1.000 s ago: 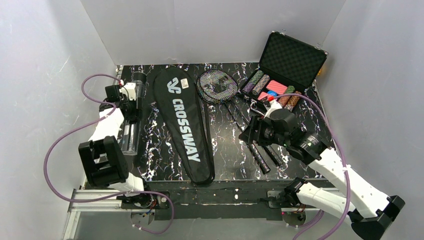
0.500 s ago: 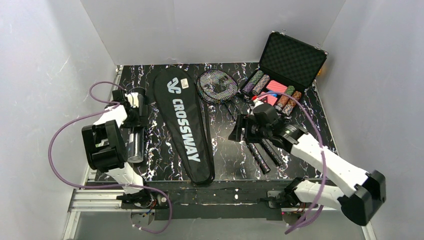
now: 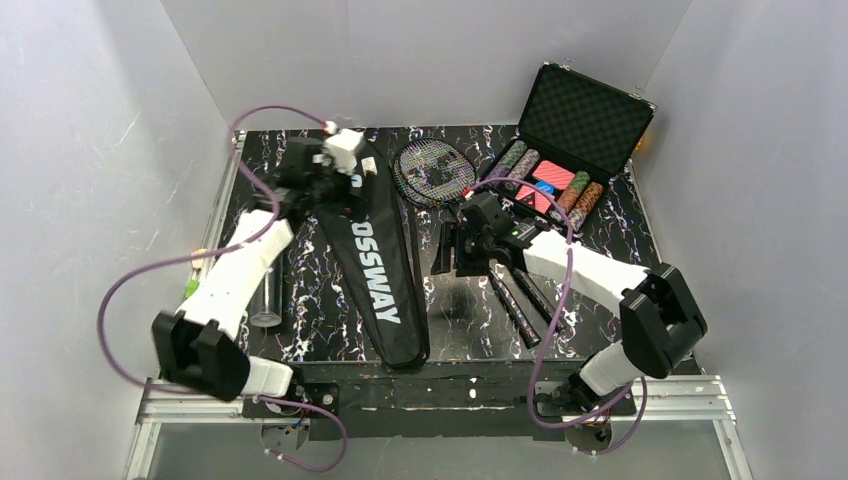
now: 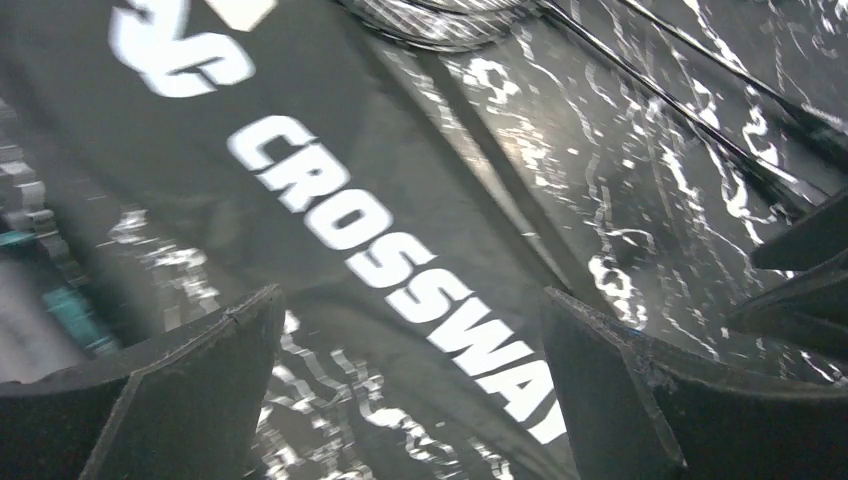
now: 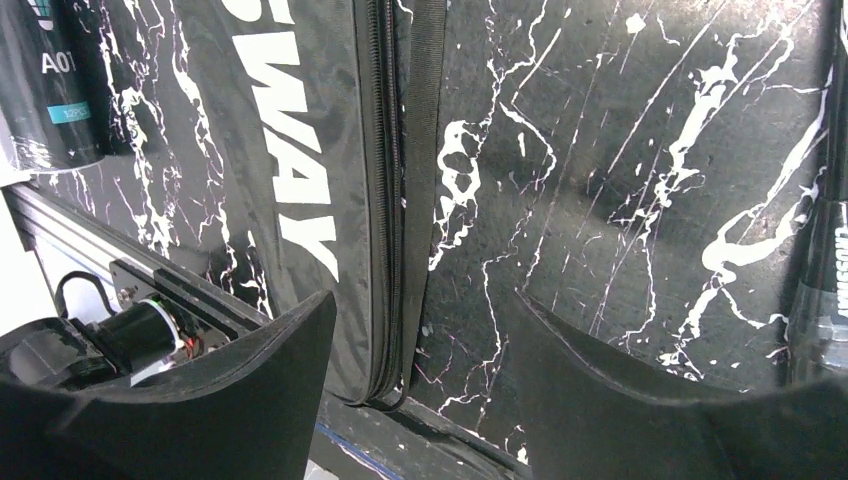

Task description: Pack up the badminton gear

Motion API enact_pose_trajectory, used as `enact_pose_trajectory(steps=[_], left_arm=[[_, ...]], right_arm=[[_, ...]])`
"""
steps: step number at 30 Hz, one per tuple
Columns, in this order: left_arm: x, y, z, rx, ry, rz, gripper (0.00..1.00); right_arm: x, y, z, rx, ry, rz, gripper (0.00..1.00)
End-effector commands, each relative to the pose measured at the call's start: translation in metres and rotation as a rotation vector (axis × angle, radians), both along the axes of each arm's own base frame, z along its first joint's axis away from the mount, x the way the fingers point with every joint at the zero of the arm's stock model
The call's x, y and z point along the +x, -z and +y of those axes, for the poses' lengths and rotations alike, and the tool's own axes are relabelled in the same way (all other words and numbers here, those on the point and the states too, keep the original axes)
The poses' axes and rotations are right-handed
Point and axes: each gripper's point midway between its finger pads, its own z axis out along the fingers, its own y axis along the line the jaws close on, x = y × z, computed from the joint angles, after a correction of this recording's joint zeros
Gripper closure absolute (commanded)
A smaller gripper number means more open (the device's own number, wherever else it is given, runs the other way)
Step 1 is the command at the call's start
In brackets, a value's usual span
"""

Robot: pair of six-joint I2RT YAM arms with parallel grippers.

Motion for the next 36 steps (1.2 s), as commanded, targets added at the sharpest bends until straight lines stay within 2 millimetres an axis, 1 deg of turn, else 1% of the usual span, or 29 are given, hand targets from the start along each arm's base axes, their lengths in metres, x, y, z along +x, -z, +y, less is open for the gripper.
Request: enact_pose_trajectory(steps=[1,3,5,7,10,12,15,16,19,20,22,23,25,27,30,32,33,34,36], left_arm=[[-0.002,0.067,-0.053,0.045,0.026,0.216,0.02],[0.007,0.086,-0.076,0.052,0.023,0.251,0.02],[0.02,0.1,-0.091,0.08,0.005,0.267,0.02],[0.031,0.116,-0.097,0.123,-0.04,0.281,0.02],[0.038,0.14,-0.108,0.15,-0.062,0.316,0.02],[0.038,0.157,-0.112,0.174,-0.06,0.34,0.02],[0.034,0.174,-0.115,0.187,-0.051,0.362,0.02],[0.032,0.18,-0.115,0.191,-0.05,0.37,0.03],[0.029,0.192,-0.113,0.202,-0.043,0.379,0.15],[0.028,0.193,-0.112,0.202,-0.041,0.374,0.2],[0.024,0.195,-0.111,0.2,-0.031,0.376,0.34],[0.022,0.197,-0.11,0.2,-0.029,0.381,0.4],[0.018,0.198,-0.109,0.203,-0.019,0.386,0.48],[0.017,0.201,-0.107,0.213,-0.019,0.389,0.58],[0.014,0.205,-0.105,0.221,-0.015,0.4,0.66],[0.013,0.205,-0.106,0.217,-0.006,0.403,0.78],[0.013,0.203,-0.108,0.214,-0.001,0.403,0.87],[0.014,0.2,-0.108,0.213,0.003,0.402,0.98],[0.014,0.191,-0.109,0.212,0.013,0.396,1.0]], right_arm=[[0.002,-0.031,-0.007,0.07,0.031,-0.087,0.28],[-0.004,-0.036,-0.022,0.072,0.061,-0.102,0.27],[-0.012,-0.036,-0.036,0.079,0.093,-0.11,0.26],[-0.019,-0.037,-0.046,0.09,0.121,-0.116,0.26],[-0.024,-0.038,-0.056,0.108,0.151,-0.121,0.25],[-0.026,-0.038,-0.06,0.114,0.162,-0.118,0.25],[-0.027,-0.037,-0.061,0.121,0.161,-0.109,0.25],[-0.027,-0.037,-0.061,0.123,0.159,-0.108,0.25],[-0.026,-0.034,-0.059,0.126,0.155,-0.098,0.26],[-0.025,-0.034,-0.058,0.128,0.153,-0.097,0.27],[-0.025,-0.032,-0.058,0.129,0.149,-0.092,0.27],[-0.025,-0.031,-0.058,0.128,0.149,-0.09,0.28],[-0.025,-0.029,-0.058,0.13,0.148,-0.085,0.28],[-0.026,-0.028,-0.058,0.13,0.149,-0.083,0.28],[-0.026,-0.03,-0.058,0.138,0.151,-0.087,0.29],[-0.026,-0.031,-0.059,0.14,0.15,-0.089,0.3],[-0.026,-0.031,-0.058,0.141,0.15,-0.089,0.3],[-0.026,-0.032,-0.058,0.144,0.148,-0.089,0.3],[-0.026,-0.032,-0.057,0.145,0.142,-0.085,0.31]])
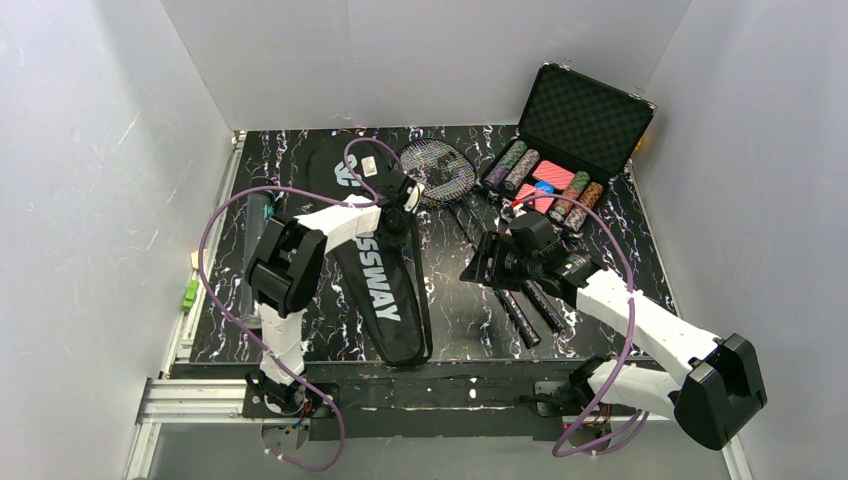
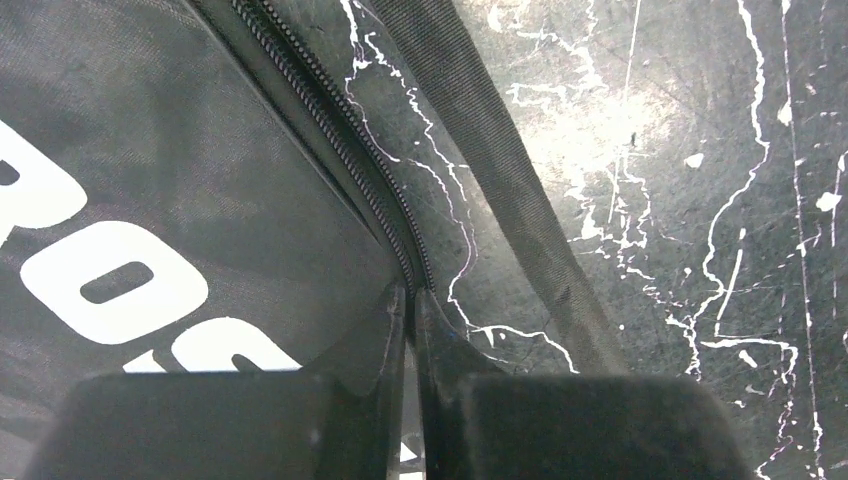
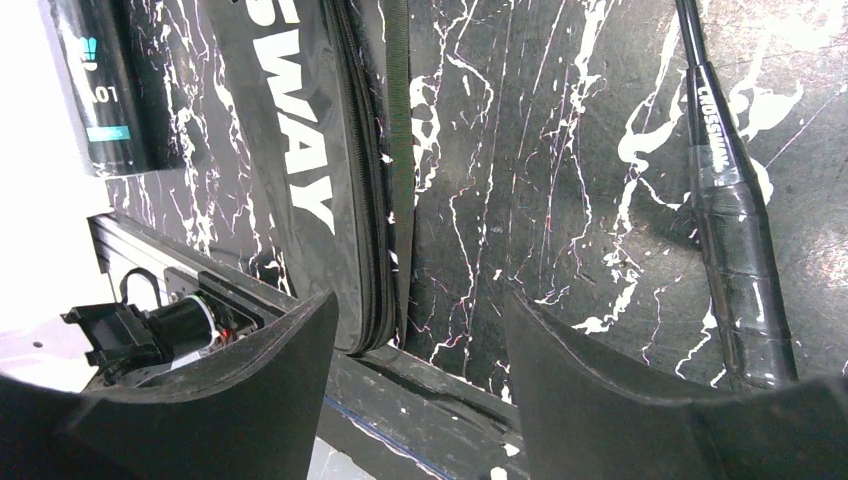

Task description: Pack up the badminton gear

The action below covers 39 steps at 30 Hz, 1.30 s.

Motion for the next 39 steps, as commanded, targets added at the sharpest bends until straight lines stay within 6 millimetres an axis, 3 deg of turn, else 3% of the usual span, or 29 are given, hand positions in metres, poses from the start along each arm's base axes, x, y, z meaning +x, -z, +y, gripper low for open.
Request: enact_pose_trajectory(steps=[1,8,13,18,22,28,36,39], left_arm=[[0.001,-0.028,0.0,-0.015,0.027,-0.032,1.0],[-0.018,-0.083,0.004,-0.082,0.075,-0.059,1.0],[-0.051,-0.124,-0.006,-0.229,0.222,0.004,1.0],[-0.085,-0.15,-0.005,-0.342,0.344,0.038,1.0],[-0.11,-0.155,0.002,-0.386,0.439,0.083,1.0],[-0.125,-0.155,0.016,-0.387,0.46,0.097,1.0],[-0.128,-0.159,0.017,-0.396,0.463,0.092,1.0],[-0.128,-0.157,0.017,-0.396,0.456,0.097,1.0]], right_arm=[[0.004,-0.006,0.005,0.036,-0.011,-0.022,0.31],[0.011,-0.01,0.021,0.072,-0.043,-0.015,0.3],[0.03,-0.018,0.052,0.113,-0.089,-0.019,0.28],[0.054,-0.037,0.093,0.186,-0.145,-0.052,0.27],[0.073,-0.053,0.122,0.253,-0.166,-0.082,0.27],[0.091,-0.057,0.145,0.315,-0.157,-0.078,0.32],[0.089,-0.048,0.15,0.325,-0.152,-0.058,0.45],[0.084,-0.045,0.146,0.333,-0.149,-0.057,0.45]])
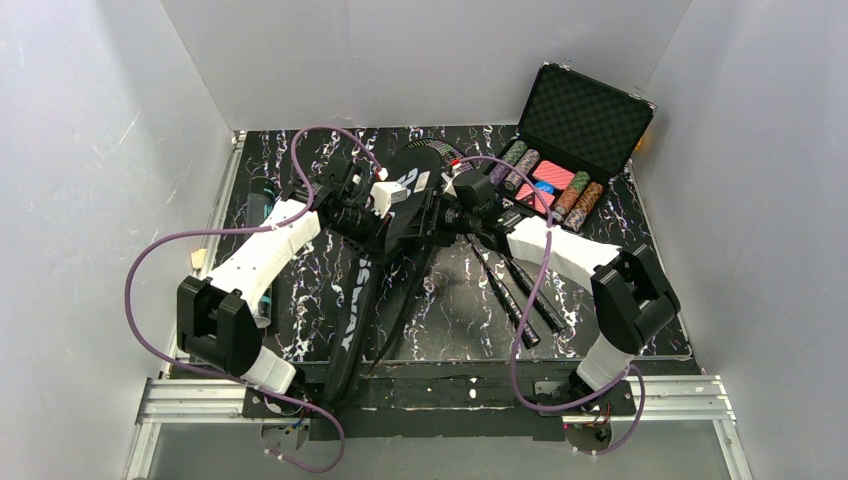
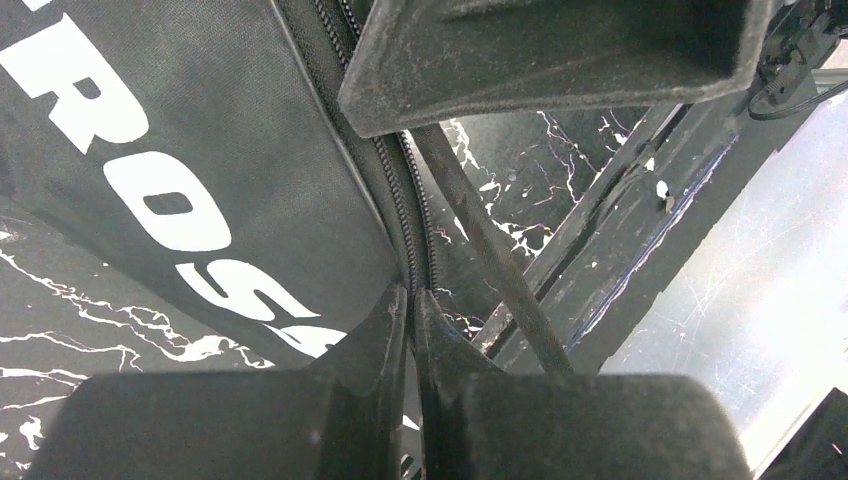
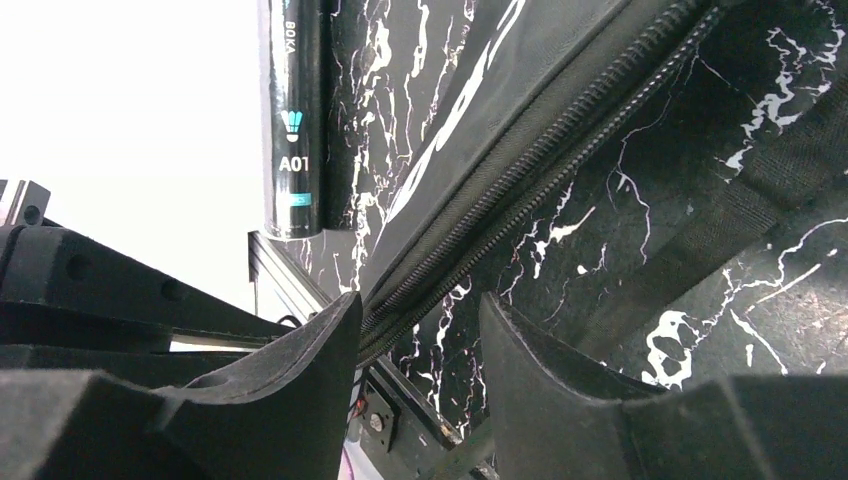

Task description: Pack up the badminton gear

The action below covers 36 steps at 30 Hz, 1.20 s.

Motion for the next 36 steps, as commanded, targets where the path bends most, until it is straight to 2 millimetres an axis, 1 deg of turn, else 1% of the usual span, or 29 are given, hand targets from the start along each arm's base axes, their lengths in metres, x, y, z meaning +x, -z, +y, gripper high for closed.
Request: enact_pose_trajectory(steps=[1,6,11,19,21,24,25,30,36], left_arm=[[-0.005,-0.017,-0.003,-0.053,0.017,-0.039,1.0],[-0.004,-0.016,-0.004,-0.057,0.012,-0.03,1.0],[-0.003,-0.017,-0.006,-0.064,0.012,-0.03,1.0],[-0.004,-0.017,-0.007,-0.072,0.013,-0.018,1.0],[-0.004,-0.017,-0.007,-0.072,0.012,-0.018,1.0],[-0.004,-0.018,-0.007,-0.071,0.012,-0.022,1.0],[-0.003,-0.018,-0.007,-0.07,0.012,-0.024,1.0],[-0.004,-0.017,-0.008,-0.074,0.013,-0.016,1.0],[-0.007,-0.017,-0.009,-0.082,0.022,-0.003,1.0]], right_arm=[[-0.002,-0.019,0.005,0.076,-0.009,-0.051,0.44],[-0.011,-0.03,-0.006,0.103,0.006,-0.088,0.38],[-0.017,-0.026,-0.012,0.103,0.011,-0.083,0.4],[-0.013,-0.026,0.0,0.113,-0.007,-0.072,0.43],[-0.013,-0.023,0.003,0.107,-0.012,-0.067,0.45],[-0.014,-0.017,0.005,0.104,-0.019,-0.058,0.53],[-0.015,-0.016,0.005,0.104,-0.02,-0.057,0.53],[-0.015,-0.014,0.005,0.106,-0.016,-0.053,0.54],[-0.012,-0.016,0.011,0.114,-0.021,-0.051,0.53]])
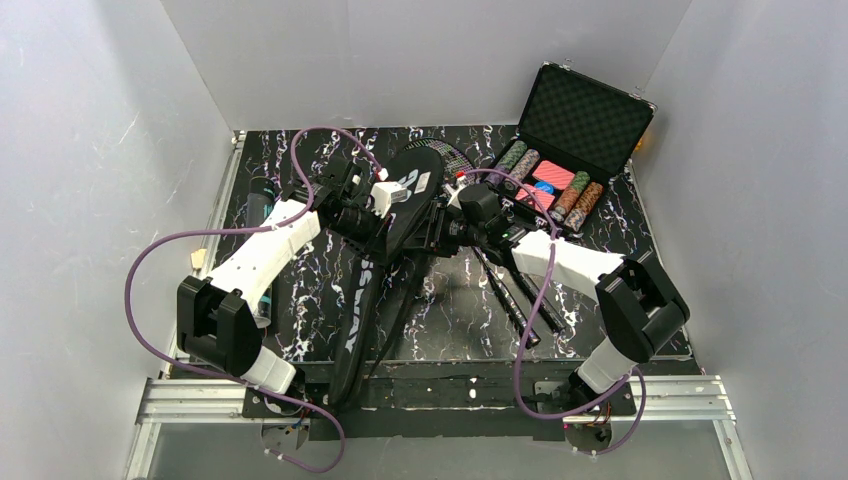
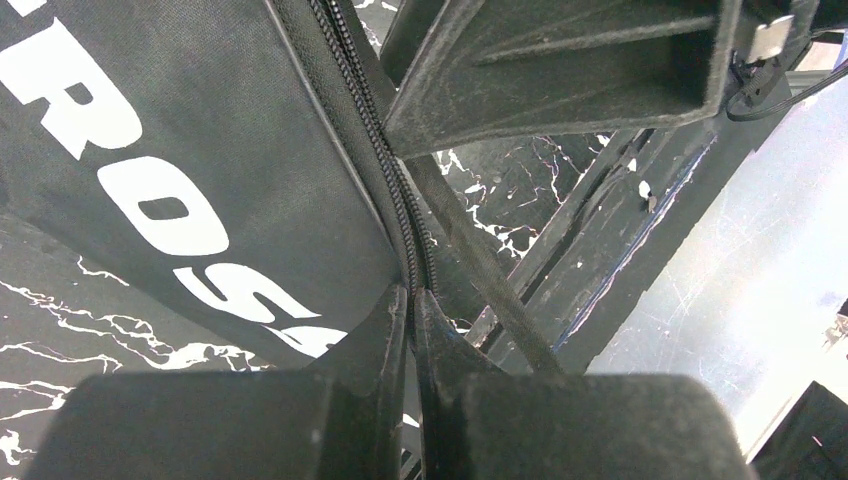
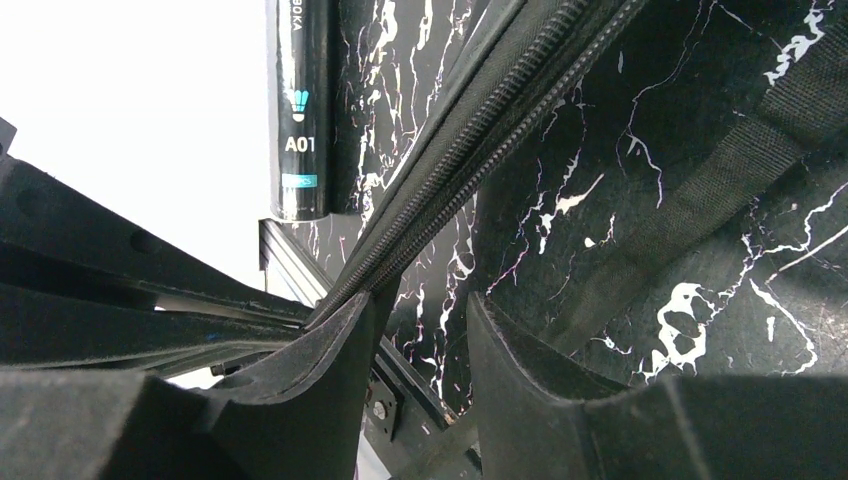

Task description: Pack up the badminton gear

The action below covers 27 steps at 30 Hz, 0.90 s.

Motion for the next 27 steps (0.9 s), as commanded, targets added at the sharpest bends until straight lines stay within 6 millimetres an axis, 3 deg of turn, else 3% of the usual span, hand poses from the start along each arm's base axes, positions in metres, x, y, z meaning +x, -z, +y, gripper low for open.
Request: enact_pose_trajectory(steps=[1,10,19,27], left_arm=[[-0.004,-0.016,-0.005,-0.057,0.02,-0.021,1.0],[-0.011,-0.019,-0.009,-0.09,0.047,-0.007,1.0],[-0.02,-0.013,-0.011,-0.105,0.083,0.034,1.0],[-0.03,-0.027,-0.018,-0.183,0.128,0.026,1.0]], right_arm=[[0.008,-0.022,0.016,0.06,-0.02,-0.047,0.53],[0.012,-0.014,0.026,0.067,-0.023,-0.021,0.53],[0.015,-0.021,0.037,0.082,-0.034,-0.024,0.5],[0.02,-0.002,0.047,0.032,-0.014,0.003,0.62]])
